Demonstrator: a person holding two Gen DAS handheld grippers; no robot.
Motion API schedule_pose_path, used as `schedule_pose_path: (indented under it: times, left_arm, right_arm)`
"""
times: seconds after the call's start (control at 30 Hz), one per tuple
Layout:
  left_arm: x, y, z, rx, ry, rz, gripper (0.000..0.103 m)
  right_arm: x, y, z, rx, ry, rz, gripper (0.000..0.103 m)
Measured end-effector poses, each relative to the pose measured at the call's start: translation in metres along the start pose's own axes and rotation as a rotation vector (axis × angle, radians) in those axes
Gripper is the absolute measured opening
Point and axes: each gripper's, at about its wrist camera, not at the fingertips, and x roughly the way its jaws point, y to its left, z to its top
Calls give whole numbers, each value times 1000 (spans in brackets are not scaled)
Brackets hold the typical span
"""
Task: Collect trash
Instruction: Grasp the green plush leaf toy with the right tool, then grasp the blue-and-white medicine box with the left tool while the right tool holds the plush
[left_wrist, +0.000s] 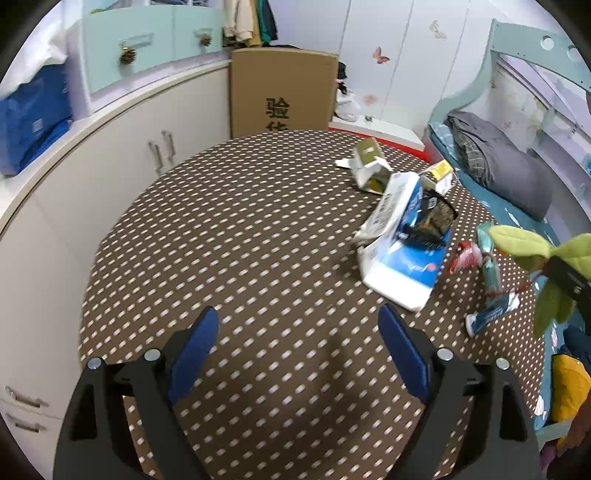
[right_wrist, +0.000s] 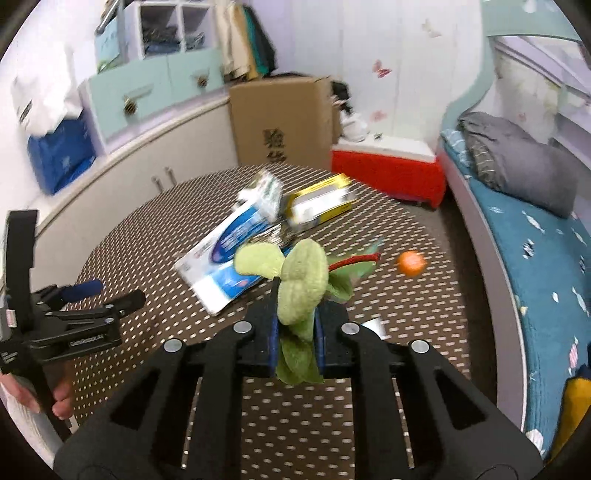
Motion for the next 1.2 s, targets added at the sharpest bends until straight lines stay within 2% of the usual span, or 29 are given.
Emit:
schedule_pose_path:
  times: [0.17, 0.3, 0.4, 0.43, 0.47, 0.5, 0.53, 0.67, 0.7, 0.87, 0.93, 1.03, 1.2]
  left_arm:
    - [27, -24, 25, 31, 44, -47, 86]
    - [55, -40, 42, 57, 60, 15, 86]
    - [69, -48, 48, 77, 73, -1, 83]
    - [72, -52, 49, 91, 71, -6, 77]
    - [74, -53, 48, 101, 75, -5, 55]
    - [77, -56, 47, 110, 96, -17, 40]
    - [76, -57, 45, 109, 98, -14, 37]
    - [49, -62, 32, 158, 0, 78, 23]
    - [42, -63, 29, 162, -11, 74, 21]
    - [11, -68, 19, 186, -75, 126, 15]
    - [1, -69, 17, 188, -93, 131, 13]
    - [-17, -72, 11, 197, -116, 113, 5]
    - [-44, -84, 4, 229, -175, 126, 3]
  right_arm:
    - [-3, -27, 2, 51, -4, -44, 15]
    - [7, -43, -2, 92, 29, -58, 15]
    - [12, -49, -7, 103, 47, -61, 15]
    - [14, -51, -9, 108, 54, -60, 15]
    - [14, -52, -11, 111, 57, -59, 15]
    - [15, -53, -12, 115, 62, -59, 15]
    - [15, -53, -13, 115, 65, -59, 15]
    - [12, -53, -18, 114, 69, -59, 15]
    - [11, -53, -18, 114, 69, -59, 15]
    - [0, -53, -21, 117, 57, -49, 15]
    - [-6, -54, -21, 117, 48, -48, 15]
    - [-14, -55, -22, 122, 35, -49, 15]
    - [-29, -61, -26, 130, 13, -62, 15]
